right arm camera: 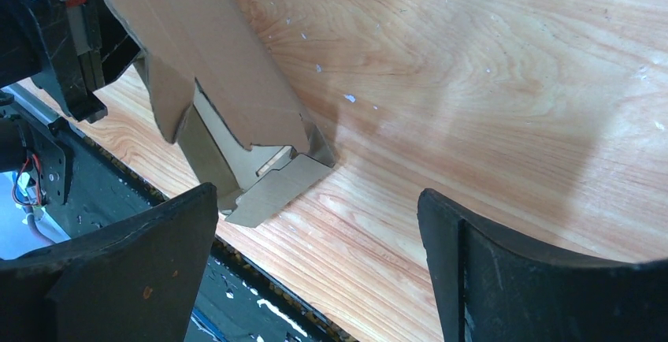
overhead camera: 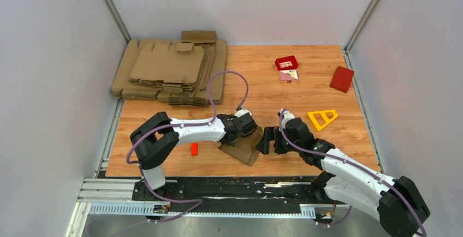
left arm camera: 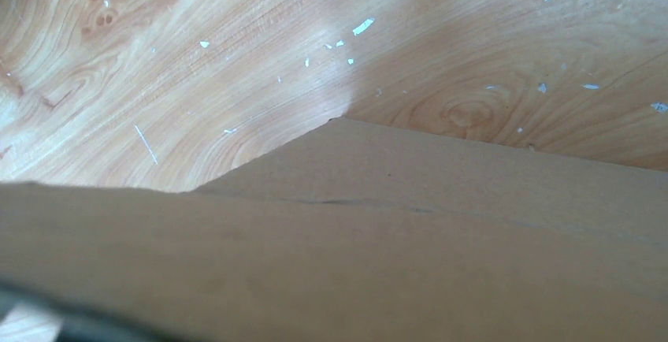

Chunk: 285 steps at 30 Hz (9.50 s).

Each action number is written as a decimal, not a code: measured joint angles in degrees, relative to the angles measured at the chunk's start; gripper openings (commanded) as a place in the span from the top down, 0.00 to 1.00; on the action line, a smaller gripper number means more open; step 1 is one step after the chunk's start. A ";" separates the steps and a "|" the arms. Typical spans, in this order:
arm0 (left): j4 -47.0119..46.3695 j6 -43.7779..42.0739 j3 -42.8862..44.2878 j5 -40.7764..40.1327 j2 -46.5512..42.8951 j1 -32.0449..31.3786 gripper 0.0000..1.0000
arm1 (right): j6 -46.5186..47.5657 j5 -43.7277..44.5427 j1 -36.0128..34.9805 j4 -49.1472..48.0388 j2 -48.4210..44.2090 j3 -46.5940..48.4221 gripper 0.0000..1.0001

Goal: Fold the paper box

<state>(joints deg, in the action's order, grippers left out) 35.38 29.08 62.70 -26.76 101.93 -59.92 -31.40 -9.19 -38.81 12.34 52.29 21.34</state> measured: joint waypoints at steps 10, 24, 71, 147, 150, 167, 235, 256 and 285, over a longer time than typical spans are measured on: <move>-1.64 0.22 -1.20 -0.96 -0.52 -0.15 0.82 | 0.00 -0.42 0.00 0.07 -1.01 0.00 0.03; -3.34 0.66 -5.22 1.51 -5.01 2.19 0.47 | 0.02 -0.85 0.00 0.04 -0.79 0.00 0.03; -20.81 -0.22 -16.74 10.12 -12.90 10.01 0.65 | -0.07 -0.92 0.00 1.03 -1.03 0.02 0.03; -22.18 9.22 -22.43 8.44 -20.44 5.16 1.00 | -16.28 -14.40 -1.73 -15.54 19.85 4.46 0.42; -21.53 9.55 -21.86 7.19 -18.03 4.96 1.00 | -16.00 -13.94 -1.95 -14.67 21.59 4.46 0.39; -21.05 10.05 -19.98 5.16 -14.84 4.66 1.00 | -14.91 -11.96 -2.01 -14.51 21.97 3.32 0.51; -32.20 11.61 -25.29 15.13 -17.14 6.88 1.00 | -19.52 -7.45 0.26 -22.21 4.74 -9.40 0.69; -27.74 11.58 -23.45 11.17 -16.74 5.70 1.00 | -17.81 -11.96 0.37 -23.10 16.00 -3.28 0.67; -23.52 30.97 -26.05 -1.03 -22.18 -4.37 0.90 | -6.10 12.81 -7.37 3.15 24.26 15.56 0.76</move>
<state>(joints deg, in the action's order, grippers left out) 11.86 60.05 36.64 -27.79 79.75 -64.29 -37.50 3.62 -46.17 15.49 76.55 36.91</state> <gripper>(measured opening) 0.099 0.245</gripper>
